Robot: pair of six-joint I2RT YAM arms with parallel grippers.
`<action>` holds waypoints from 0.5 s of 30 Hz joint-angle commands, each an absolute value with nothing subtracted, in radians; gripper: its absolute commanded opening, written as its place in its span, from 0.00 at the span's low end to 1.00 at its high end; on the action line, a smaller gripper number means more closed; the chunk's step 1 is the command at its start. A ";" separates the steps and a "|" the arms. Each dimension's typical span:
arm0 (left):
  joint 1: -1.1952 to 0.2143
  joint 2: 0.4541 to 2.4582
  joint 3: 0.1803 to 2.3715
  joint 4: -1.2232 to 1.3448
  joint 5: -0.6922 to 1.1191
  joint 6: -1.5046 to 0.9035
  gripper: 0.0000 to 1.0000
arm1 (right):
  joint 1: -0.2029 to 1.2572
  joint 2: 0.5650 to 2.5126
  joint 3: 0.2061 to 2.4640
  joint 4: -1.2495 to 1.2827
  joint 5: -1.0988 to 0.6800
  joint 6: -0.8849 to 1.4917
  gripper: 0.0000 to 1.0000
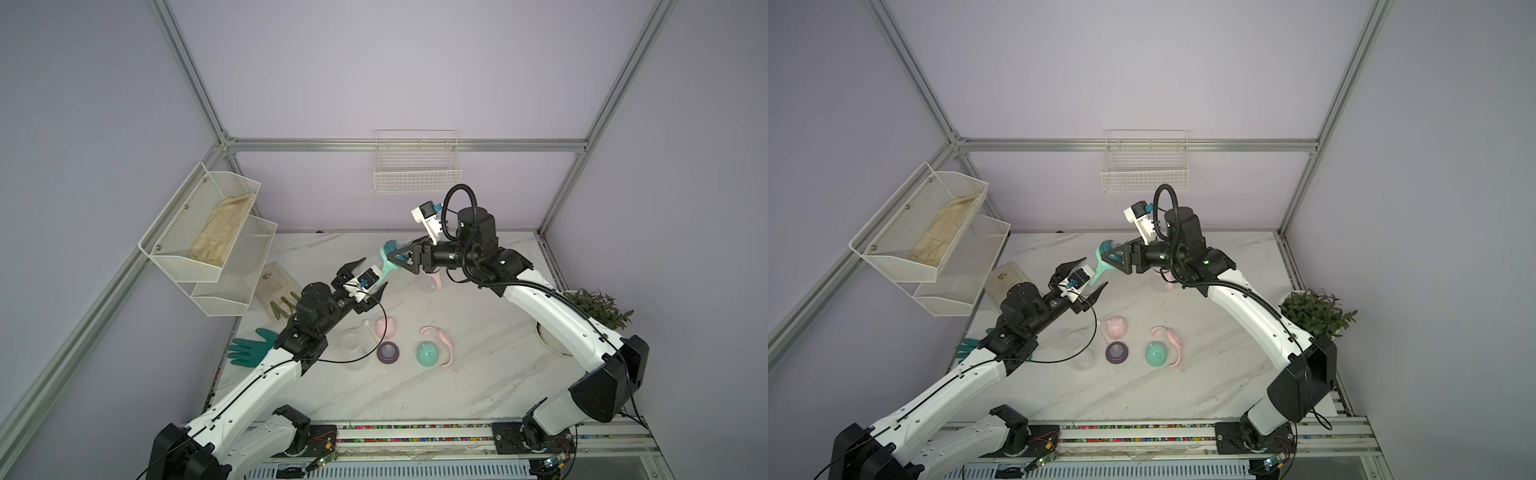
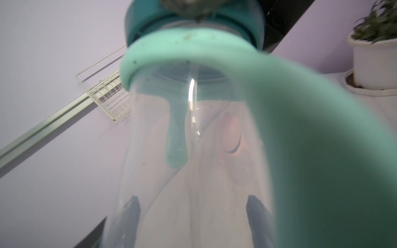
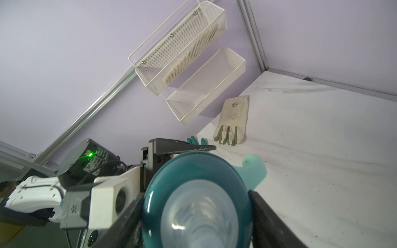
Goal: Assemble the baby bottles
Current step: Screw the nipple onto the baby bottle.
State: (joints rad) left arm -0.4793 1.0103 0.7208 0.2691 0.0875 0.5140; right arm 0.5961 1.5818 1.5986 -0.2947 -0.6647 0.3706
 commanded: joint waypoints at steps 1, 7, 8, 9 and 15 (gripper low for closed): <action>-0.492 1.020 0.720 0.551 -0.116 0.641 0.00 | 0.669 1.643 1.658 -0.368 -0.651 0.460 0.21; -0.493 1.003 0.724 0.485 -0.069 0.634 0.00 | 0.670 1.689 1.790 -0.615 -0.601 0.272 0.19; -0.493 0.999 0.735 0.448 -0.050 0.597 0.00 | 0.670 1.689 1.808 -0.666 -0.579 0.221 0.19; -0.494 0.997 0.744 0.420 -0.026 0.581 0.00 | 0.666 1.687 1.825 -0.709 -0.553 0.191 0.19; -0.496 1.012 0.703 0.512 -0.049 0.593 0.00 | 0.655 1.672 1.828 -0.737 -0.545 0.247 0.20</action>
State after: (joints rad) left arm -0.4923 1.0233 0.7124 0.3550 -0.0078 0.6071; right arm 0.6285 1.6661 1.8561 -0.5907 -0.5644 0.2913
